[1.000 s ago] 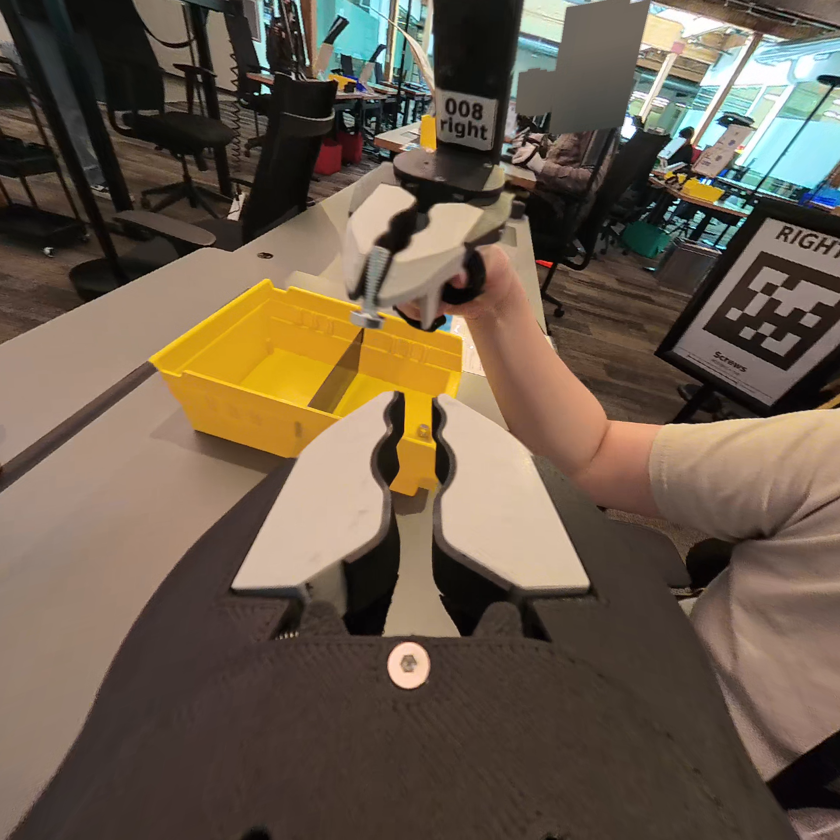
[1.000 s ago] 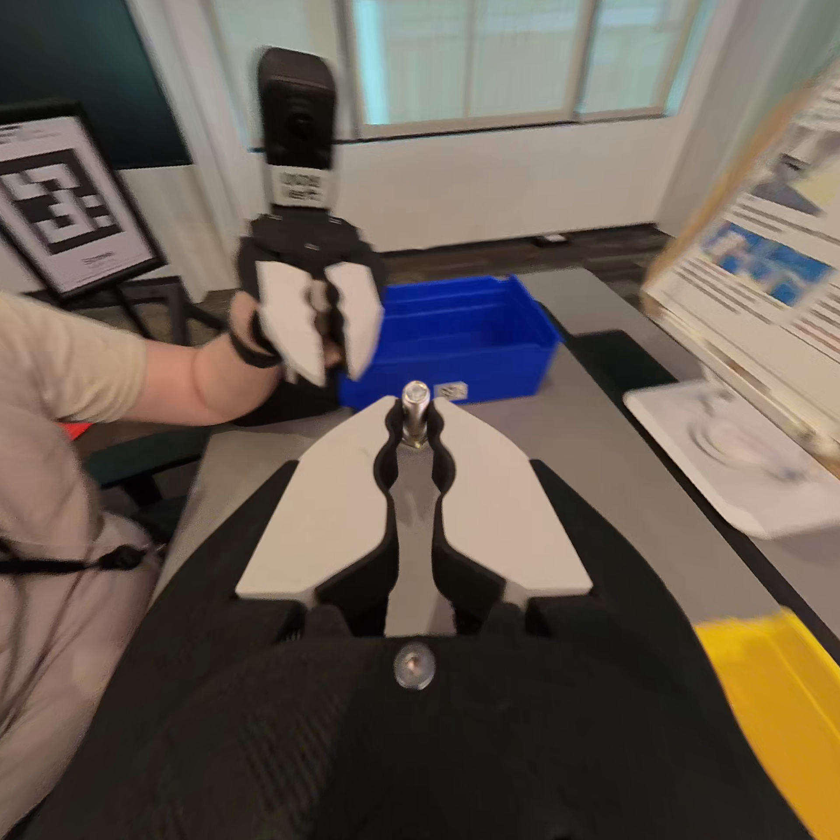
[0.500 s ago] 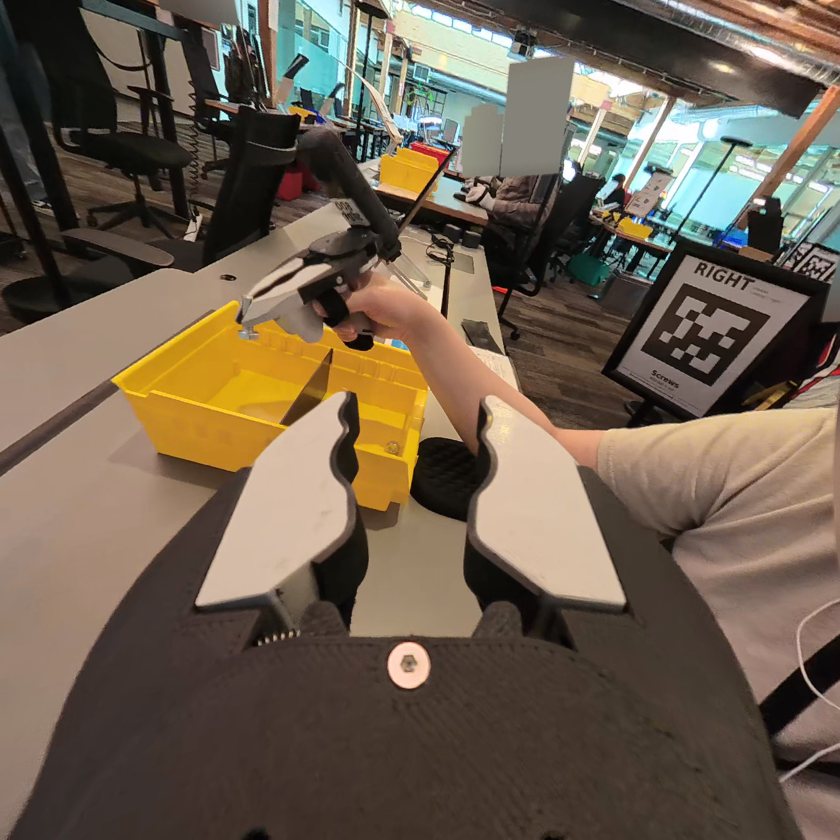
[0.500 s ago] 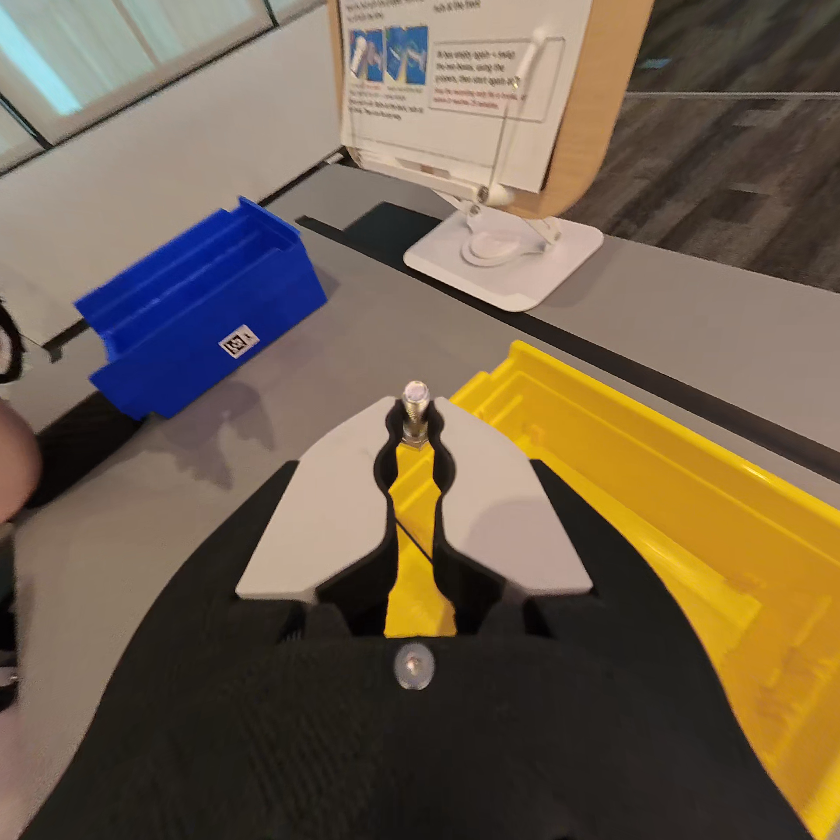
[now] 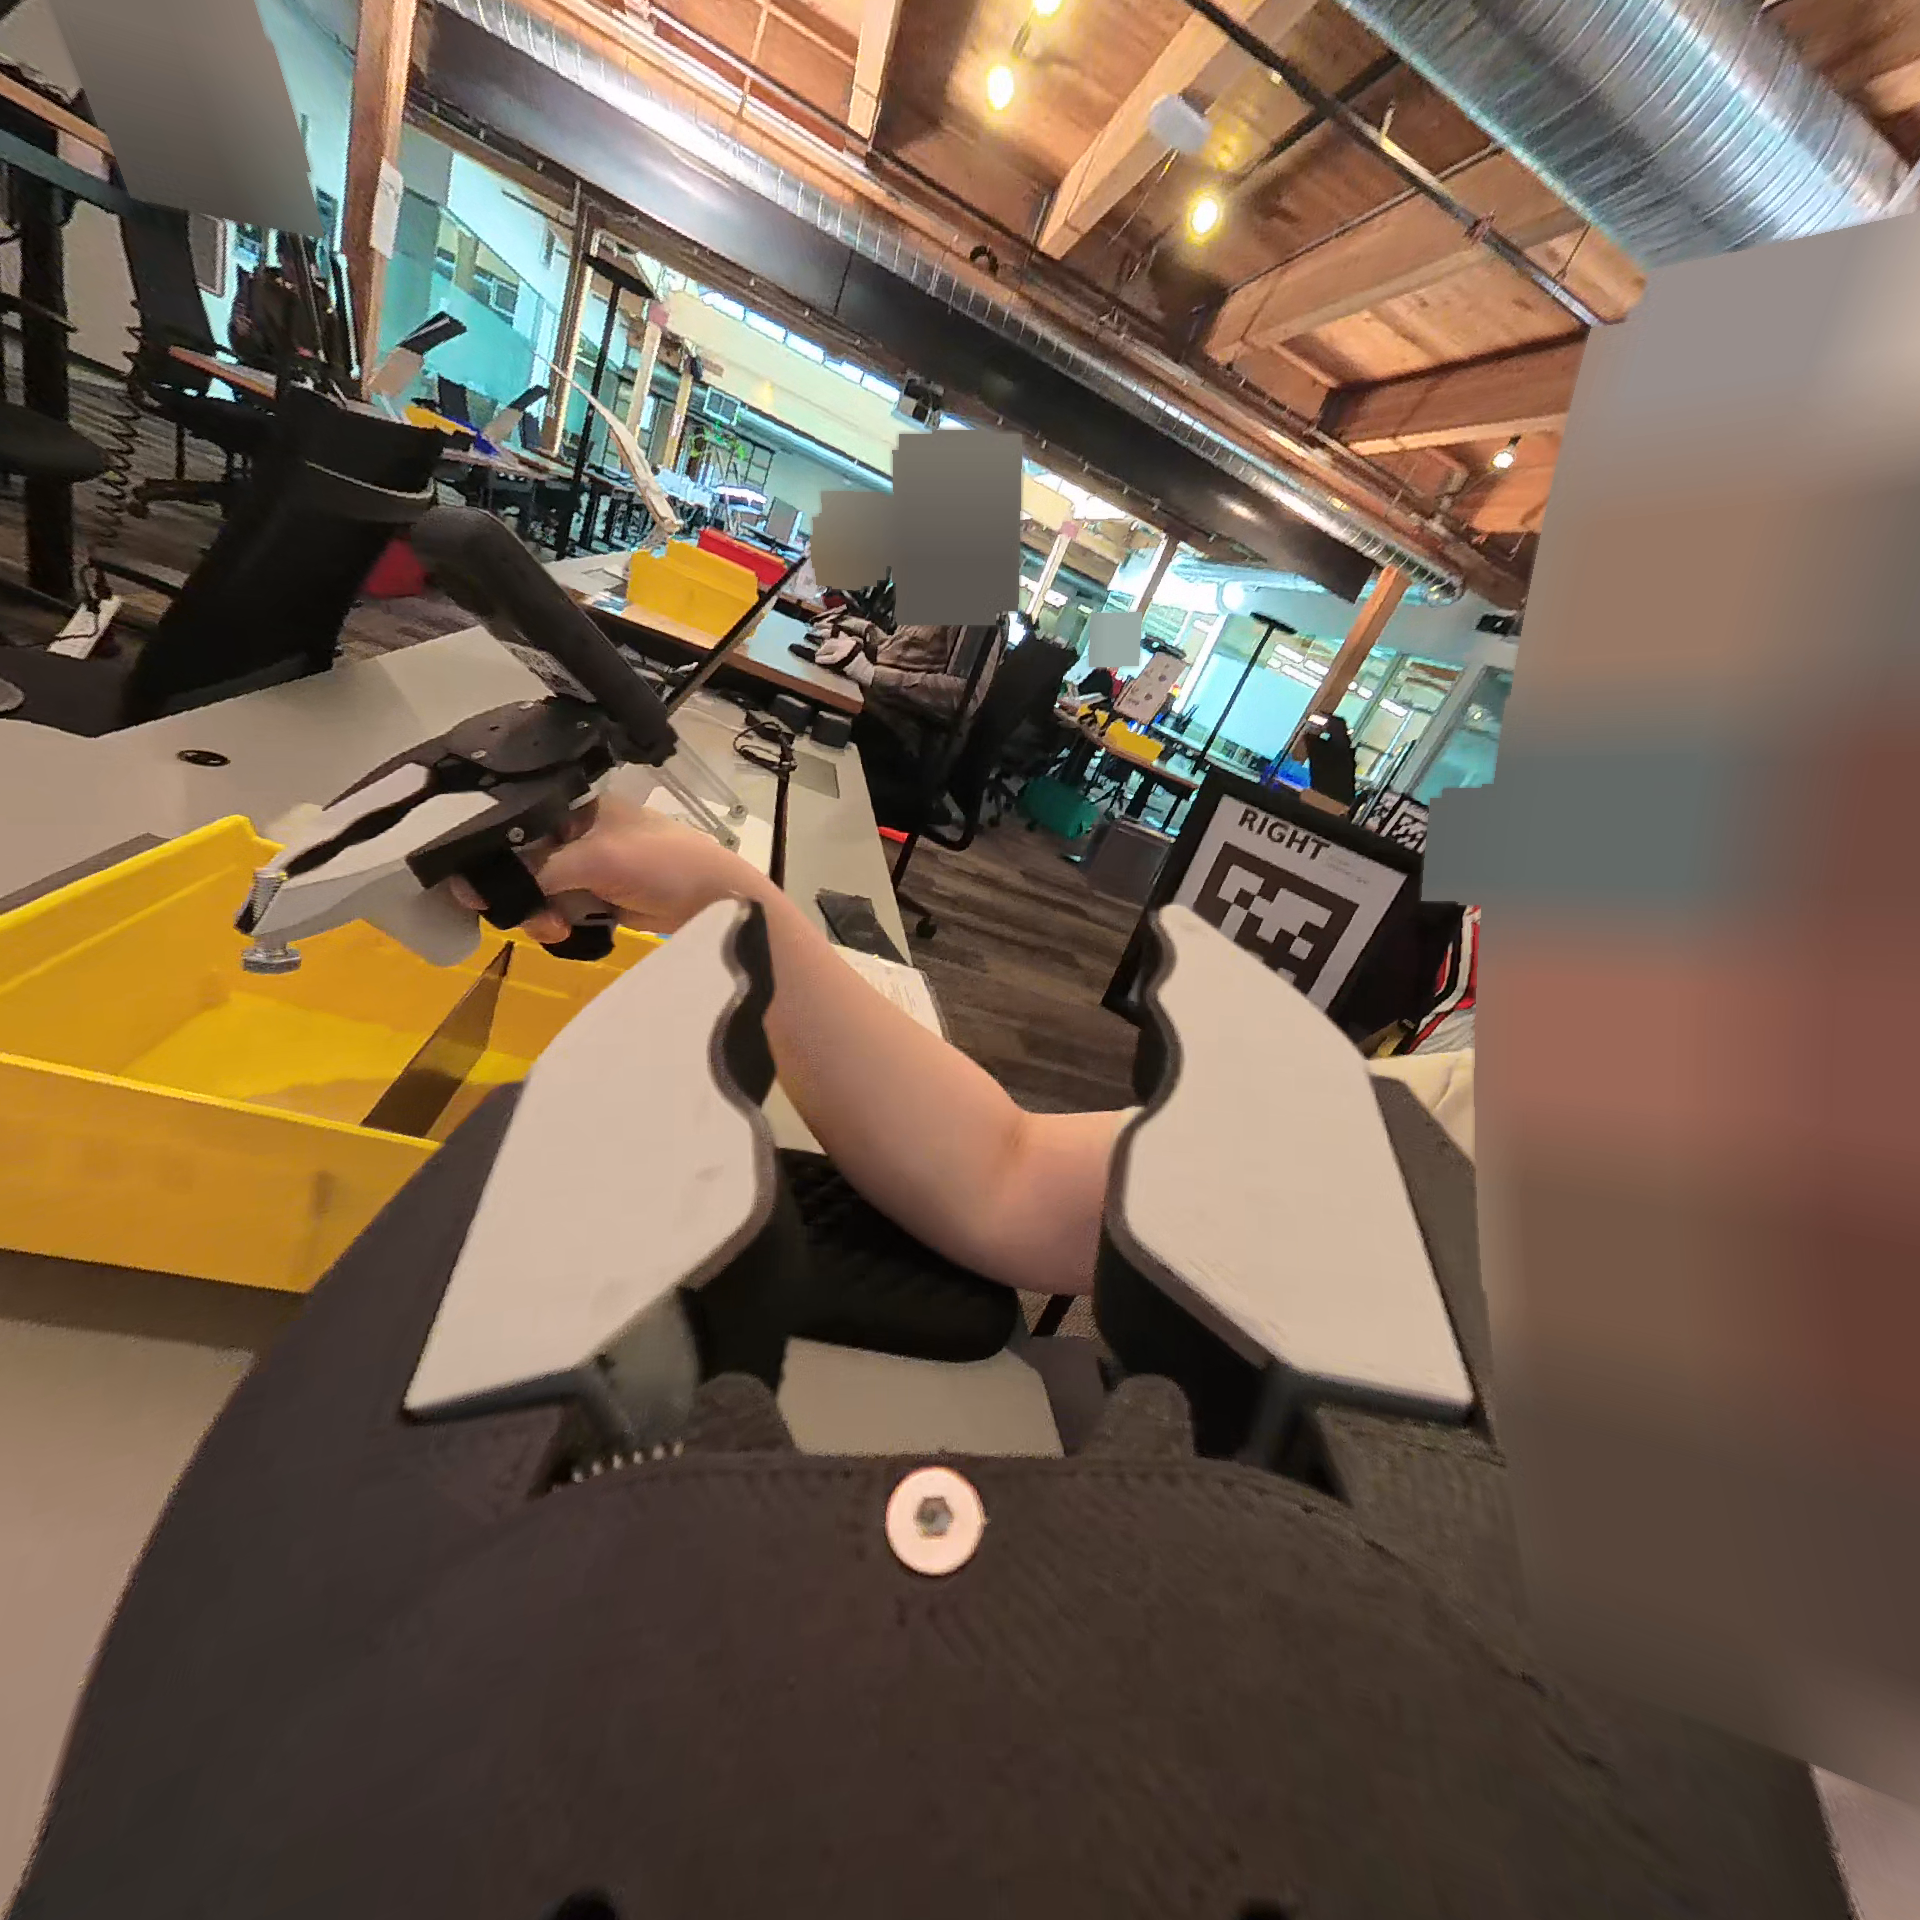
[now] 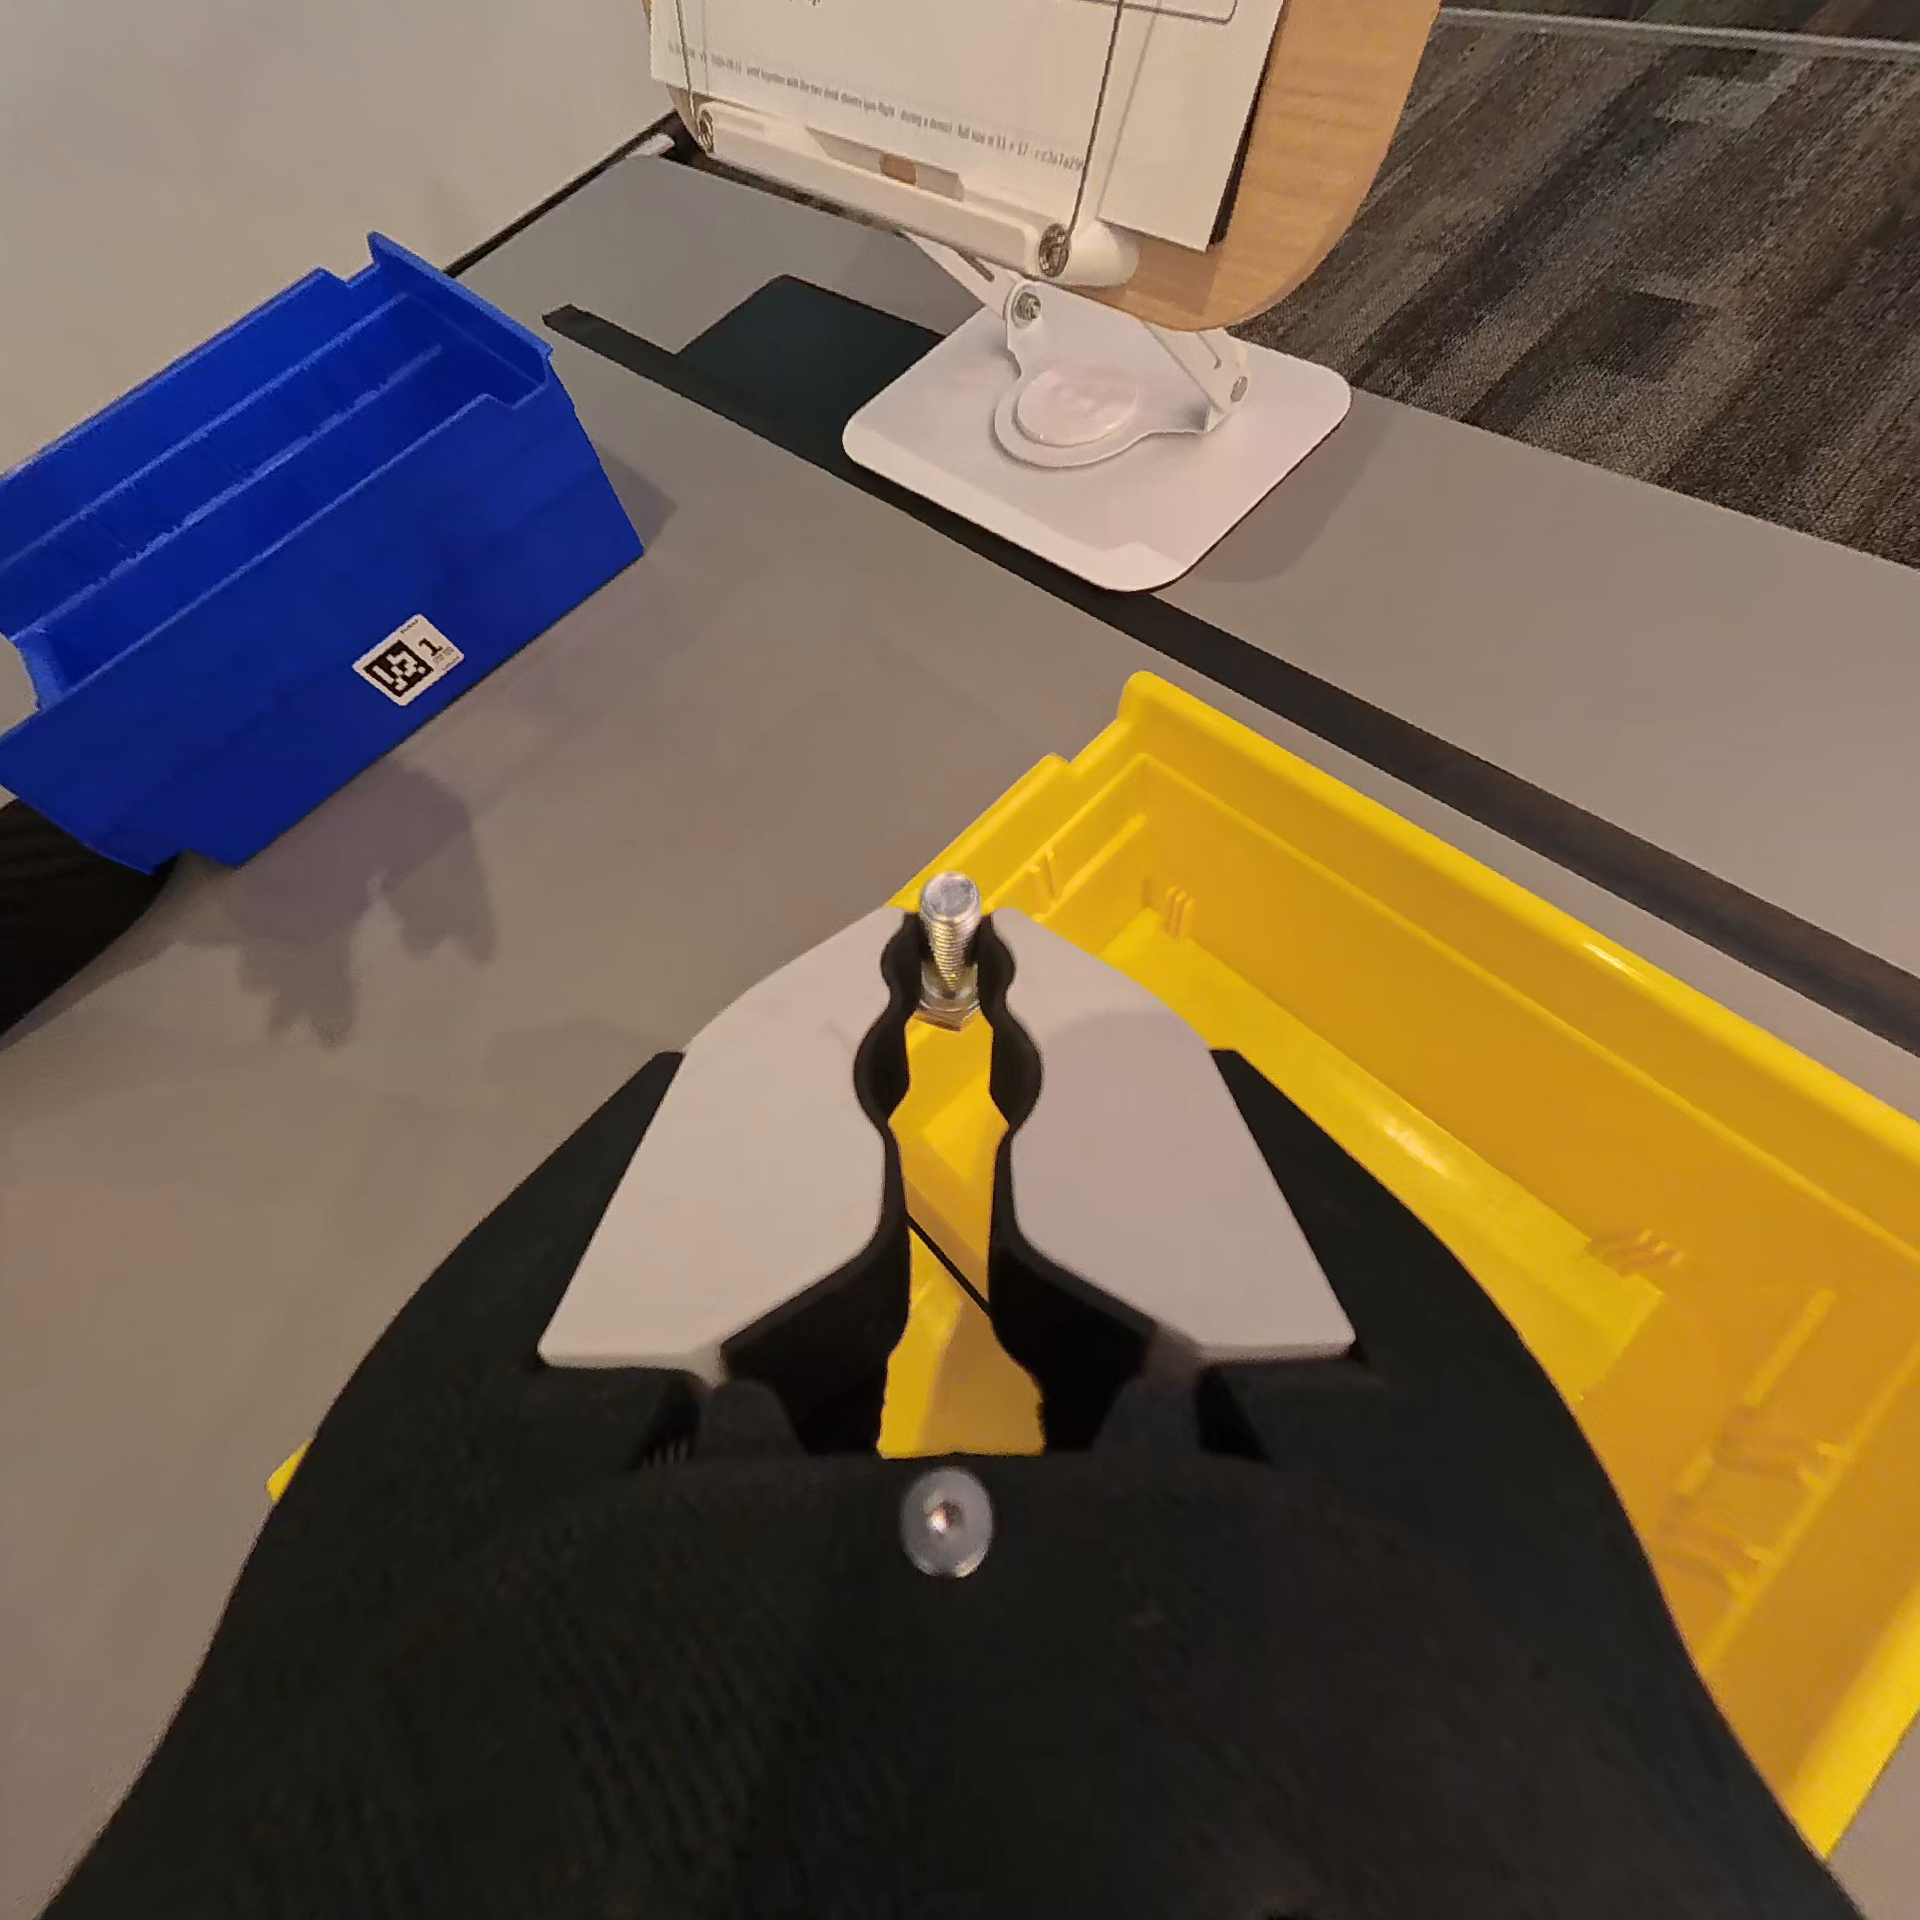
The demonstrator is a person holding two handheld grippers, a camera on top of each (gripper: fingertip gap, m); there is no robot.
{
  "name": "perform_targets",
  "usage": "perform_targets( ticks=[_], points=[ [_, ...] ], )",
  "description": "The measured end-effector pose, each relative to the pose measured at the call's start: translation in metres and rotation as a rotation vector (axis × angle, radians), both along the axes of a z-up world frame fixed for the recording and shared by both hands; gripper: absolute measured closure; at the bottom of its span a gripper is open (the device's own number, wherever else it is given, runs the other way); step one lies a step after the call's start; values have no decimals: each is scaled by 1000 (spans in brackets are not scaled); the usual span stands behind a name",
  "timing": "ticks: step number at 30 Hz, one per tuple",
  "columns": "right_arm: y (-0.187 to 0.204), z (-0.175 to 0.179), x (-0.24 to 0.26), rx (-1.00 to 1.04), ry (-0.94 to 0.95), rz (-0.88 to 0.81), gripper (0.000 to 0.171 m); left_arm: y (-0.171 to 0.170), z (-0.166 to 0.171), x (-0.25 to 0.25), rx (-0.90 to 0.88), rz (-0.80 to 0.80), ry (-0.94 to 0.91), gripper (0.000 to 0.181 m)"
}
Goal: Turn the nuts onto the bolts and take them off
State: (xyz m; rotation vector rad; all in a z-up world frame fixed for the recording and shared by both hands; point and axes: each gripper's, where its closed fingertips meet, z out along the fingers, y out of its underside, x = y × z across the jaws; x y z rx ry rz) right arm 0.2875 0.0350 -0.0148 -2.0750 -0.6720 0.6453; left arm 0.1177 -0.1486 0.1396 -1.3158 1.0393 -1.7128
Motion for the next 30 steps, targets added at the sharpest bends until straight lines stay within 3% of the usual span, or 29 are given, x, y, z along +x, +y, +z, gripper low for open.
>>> perform_targets(
  ticks=[12, 19, 30],
  points=[
    [-1, -10, 3, -25, -56, 4, 160, 3, -9, 11, 0, 79, 57, 107],
    [1, -19, 13, -53, -96, -30, 160, 7, -10, 12, -24, 126, 88, 119],
    [7, -73, 61, -237, -376, -197, 160, 5, -3, 3, 78, 148, 95, 118]
  ],
)
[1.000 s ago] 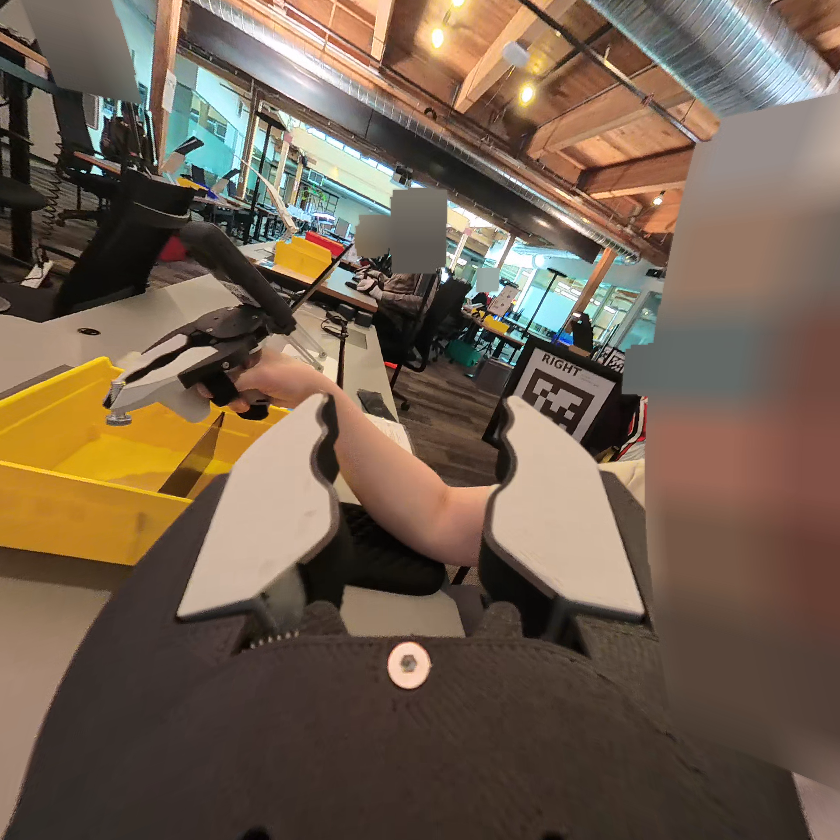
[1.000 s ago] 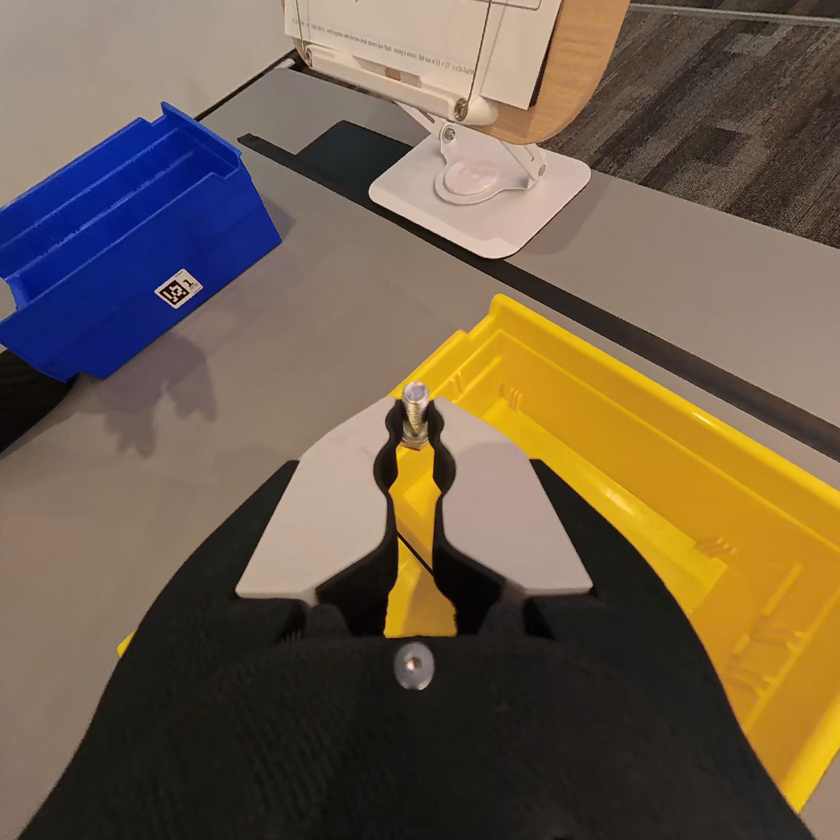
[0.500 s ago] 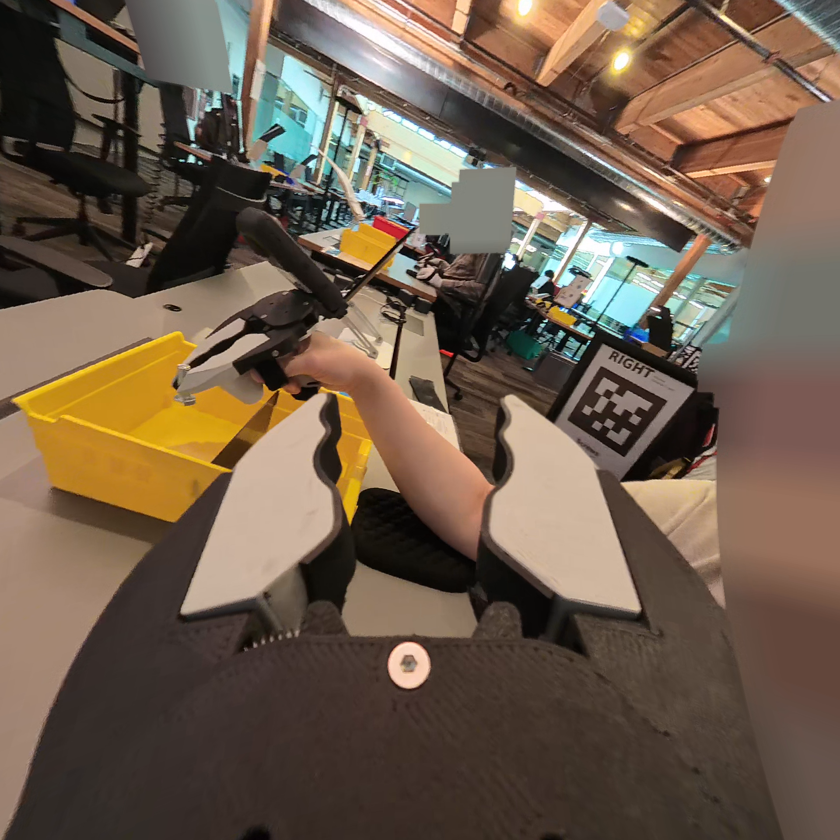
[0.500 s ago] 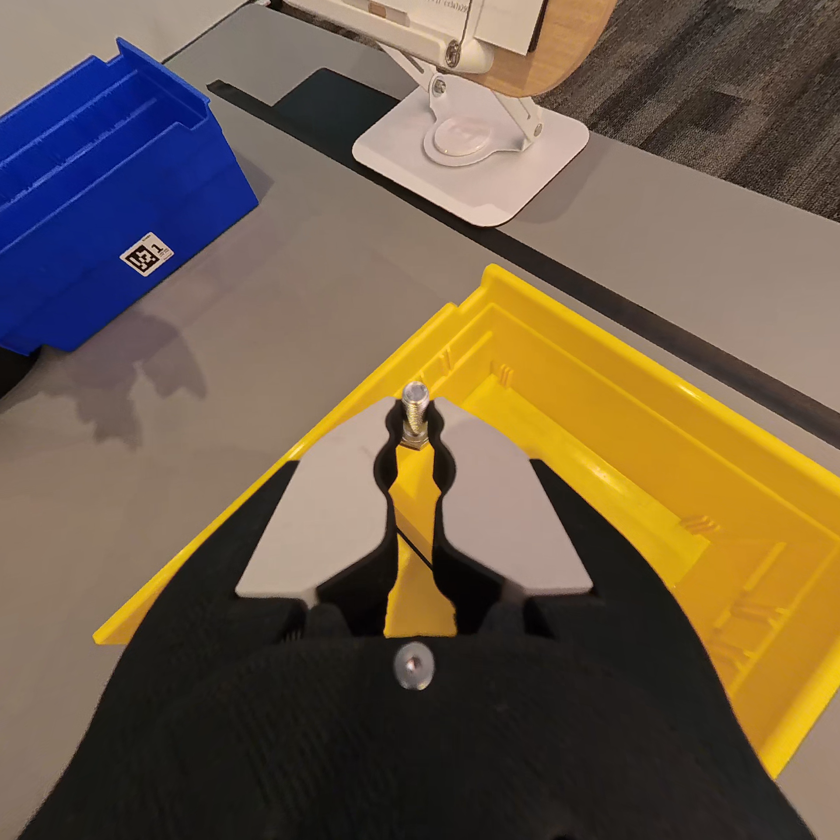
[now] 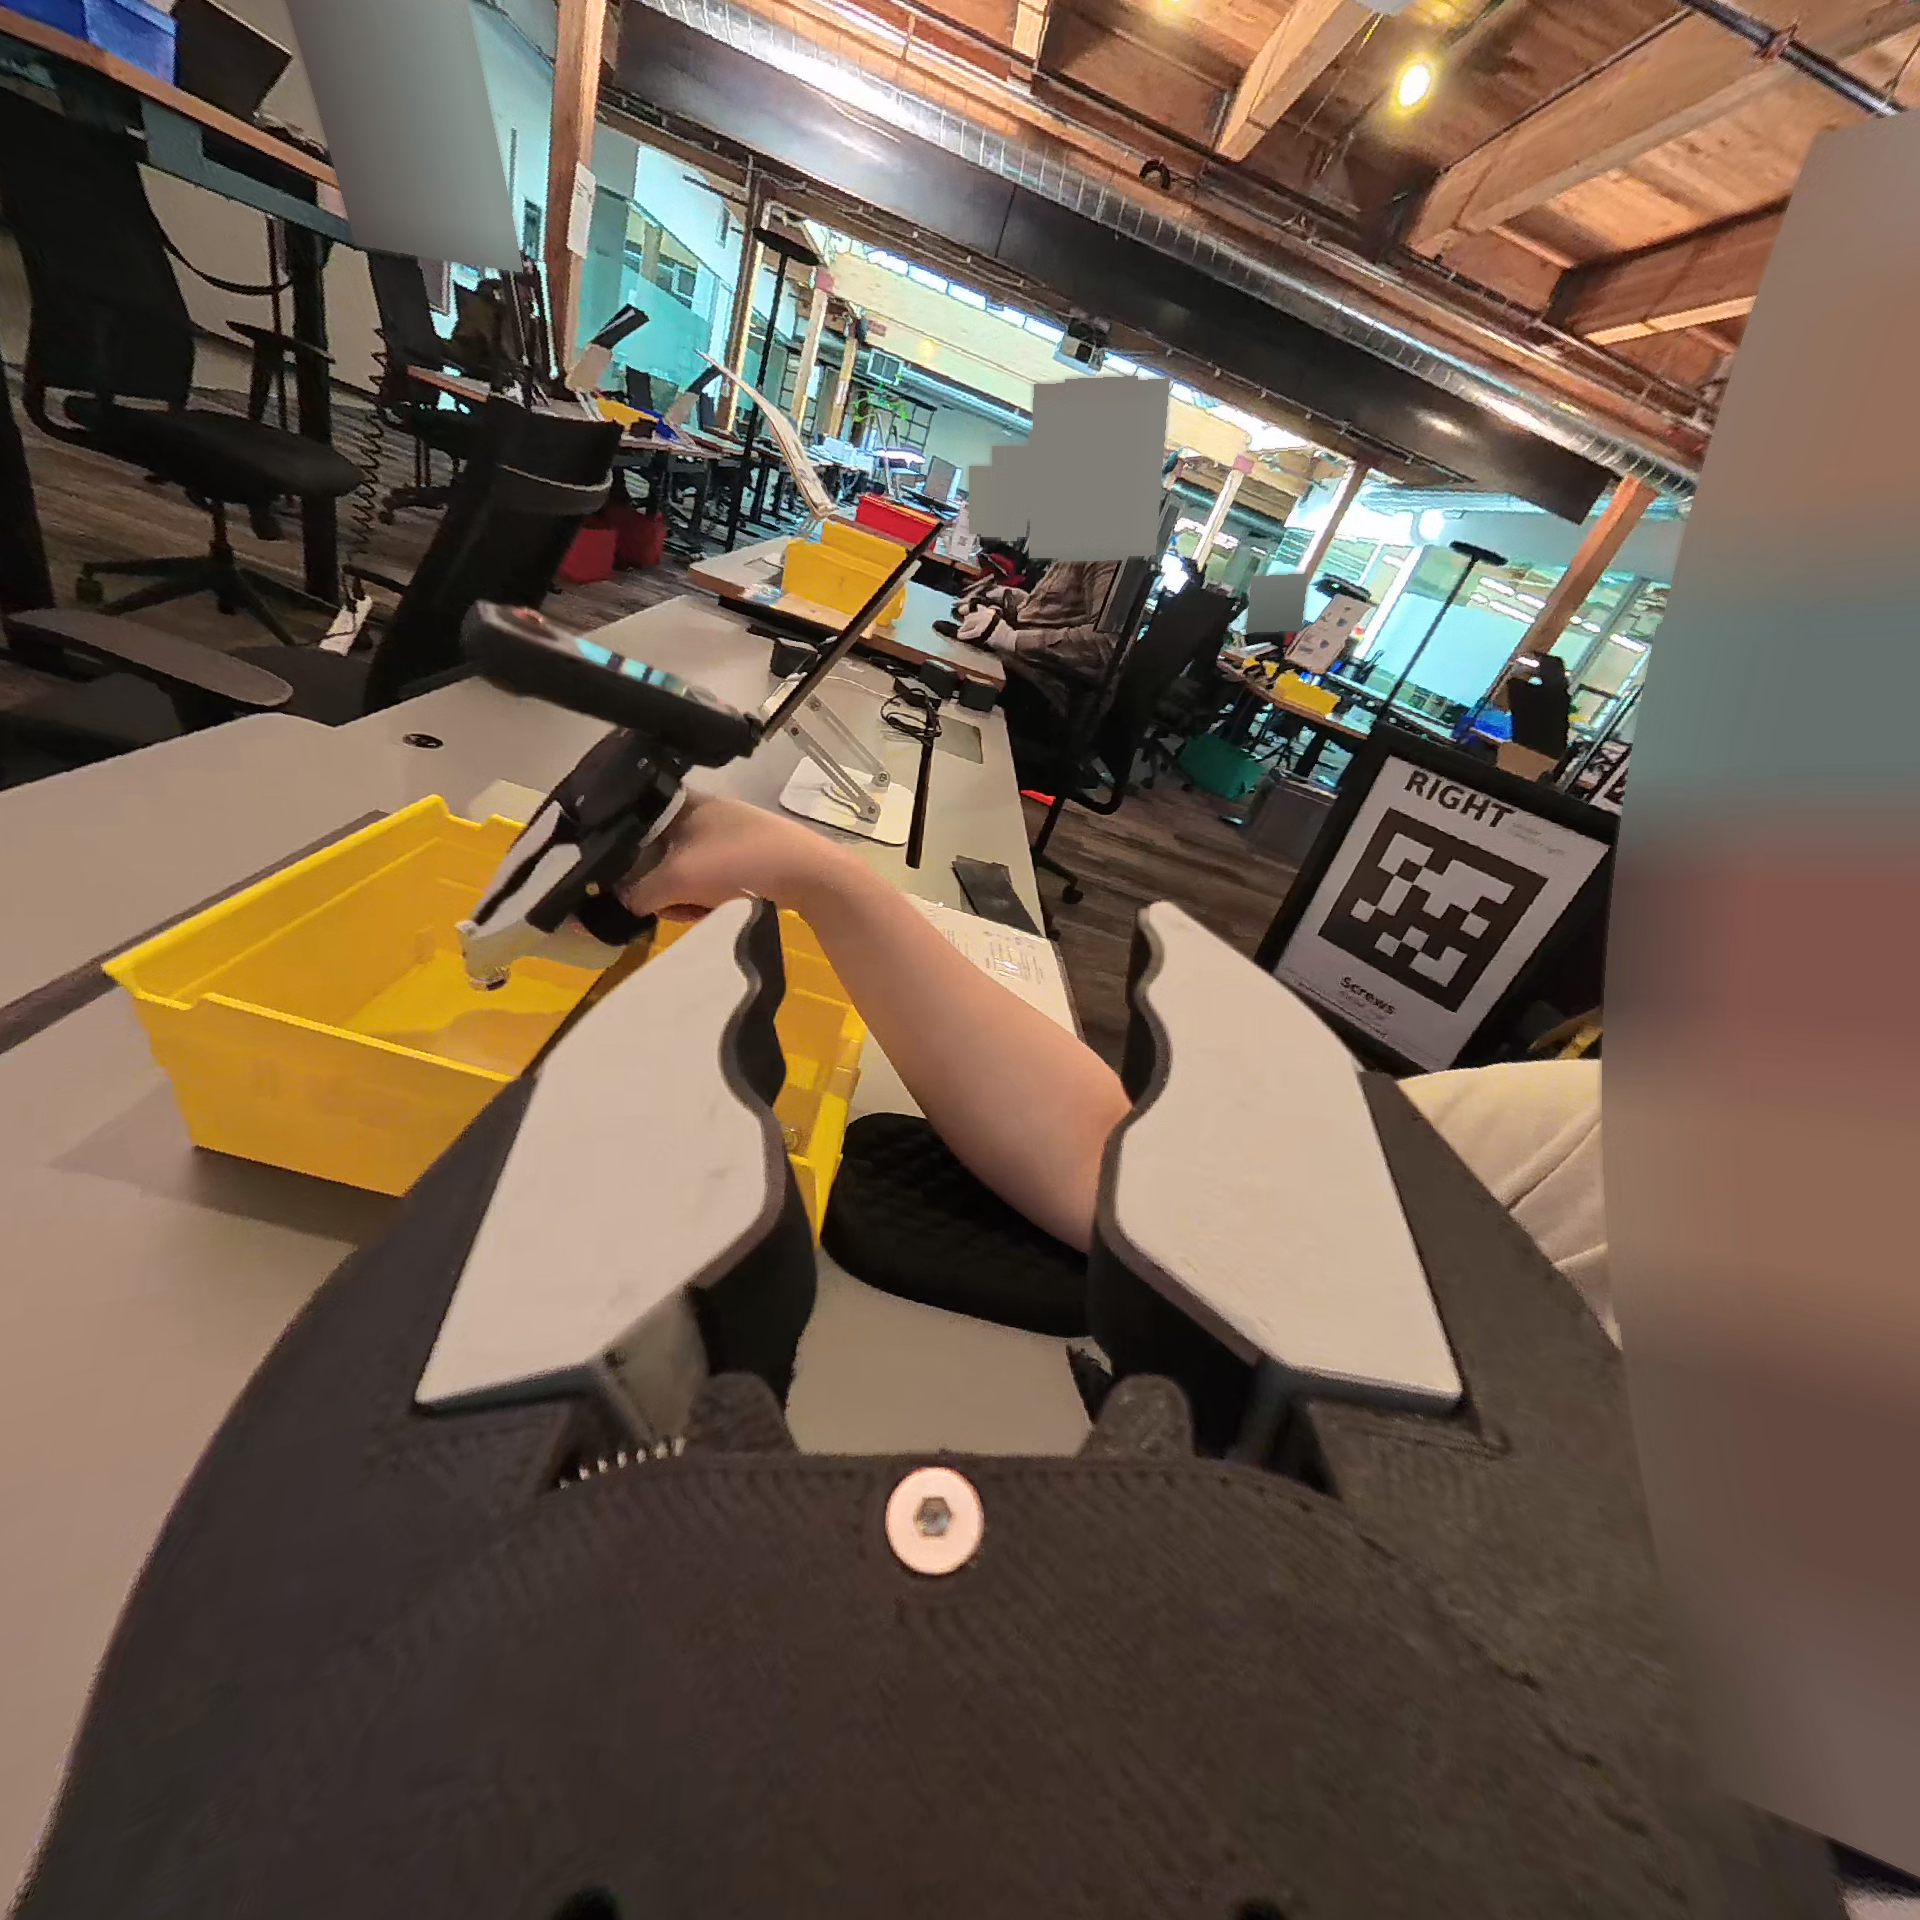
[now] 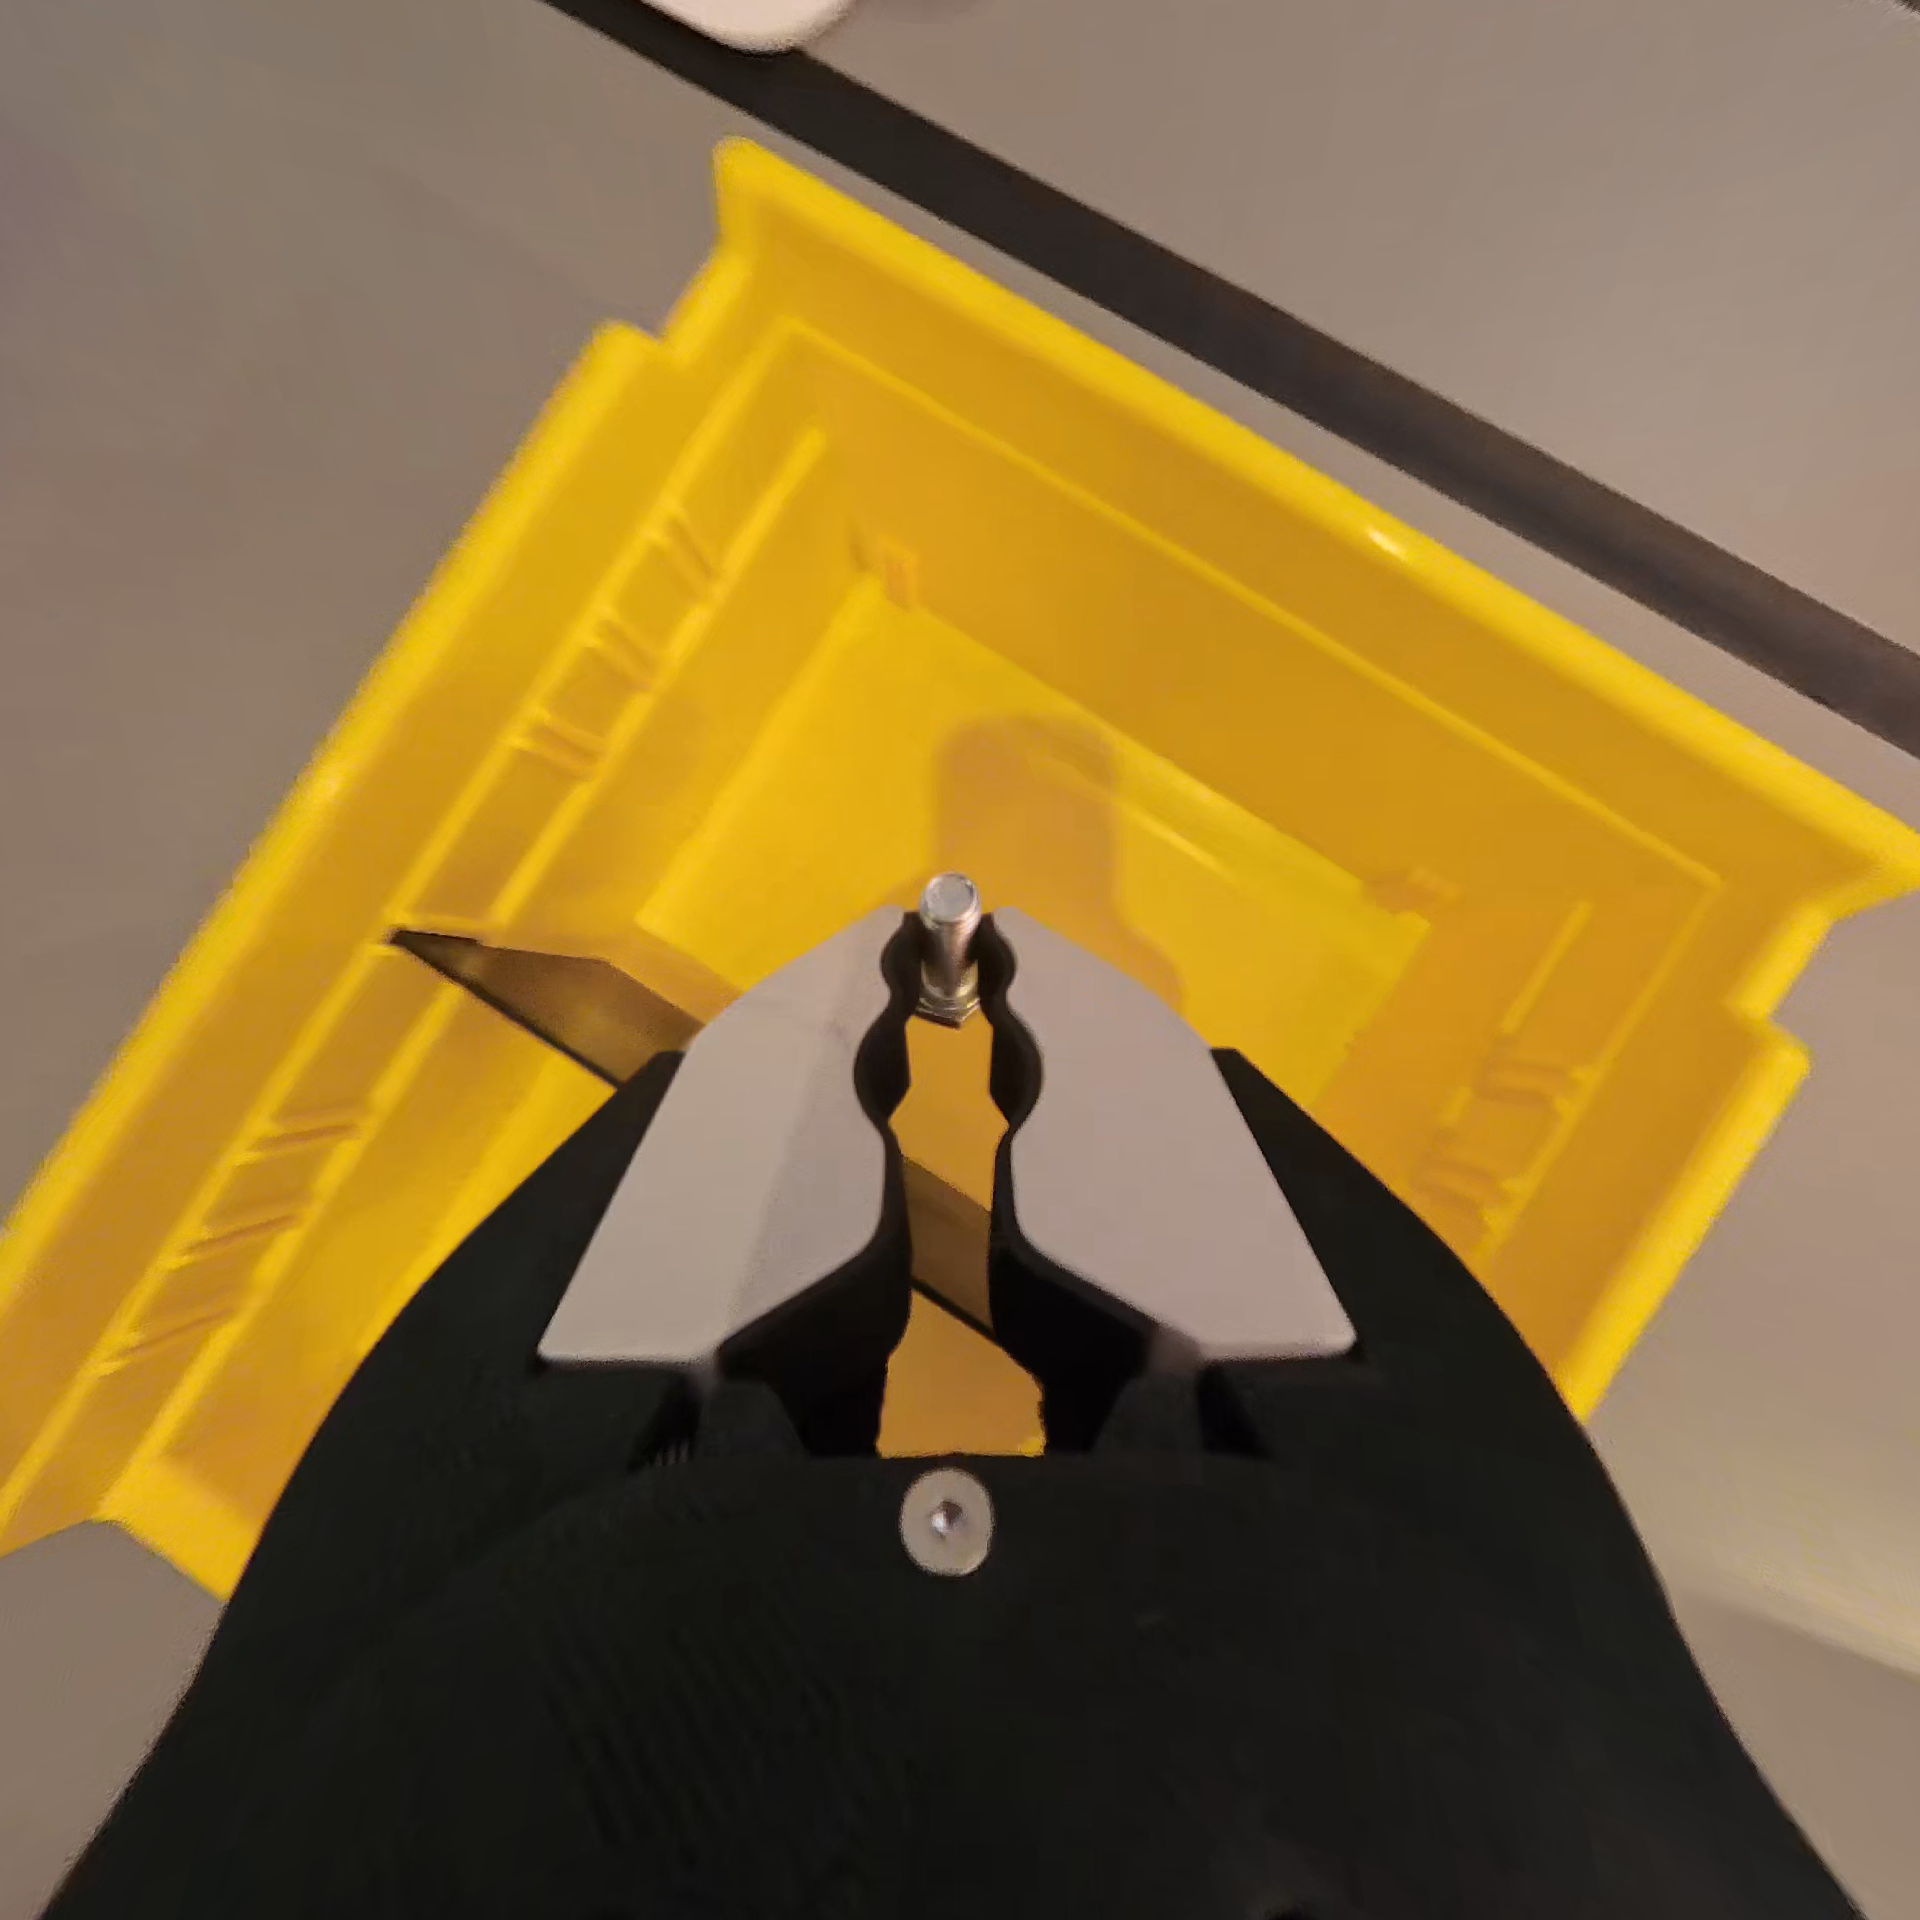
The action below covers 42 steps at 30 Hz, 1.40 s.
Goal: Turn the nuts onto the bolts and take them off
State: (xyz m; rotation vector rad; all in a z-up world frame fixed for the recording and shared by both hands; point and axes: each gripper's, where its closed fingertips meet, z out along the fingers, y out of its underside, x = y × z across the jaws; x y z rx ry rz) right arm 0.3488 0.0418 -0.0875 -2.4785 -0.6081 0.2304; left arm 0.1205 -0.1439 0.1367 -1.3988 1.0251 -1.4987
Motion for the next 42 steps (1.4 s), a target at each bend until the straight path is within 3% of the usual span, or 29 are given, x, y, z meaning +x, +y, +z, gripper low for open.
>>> perform_targets(
  ticks=[4, 11, 15, 20, 25, 30, 35, 39, 42],
  points=[
    [5, -16, 21, -51, -171, -71, 160, -1, 8, -9, 37, 26, 0, 115],
    [7, -29, 37, -92, -322, -92, 160, 0, 17, -27, 131, 97, 31, 107],
    [9, -30, 37, -81, -328, -82, 150, 5, 23, -39, 153, 147, 40, 103],
    [16, 5, 34, 68, -242, -104, 147, 20, 24, -62, 152, 233, 84, 108],
    [21, 47, 28, 249, -201, -108, 146, 55, 6, -114, 199, 455, 286, 111],
    [23, 74, 14, 373, -175, -87, 147, 75, -37, -185, 174, 622, 599, 111],
    [19, 71, 8, 356, -197, -54, 146, 90, -116, -270, -119, 767, 1002, 131],
    [18, 61, 6, 317, -219, -38, 146, 102, -166, -303, -406, 808, 1141, 147],
    [18, 54, 5, 295, -245, -17, 146, 112, -199, -318, -589, 839, 1227, 141]
  ],
)
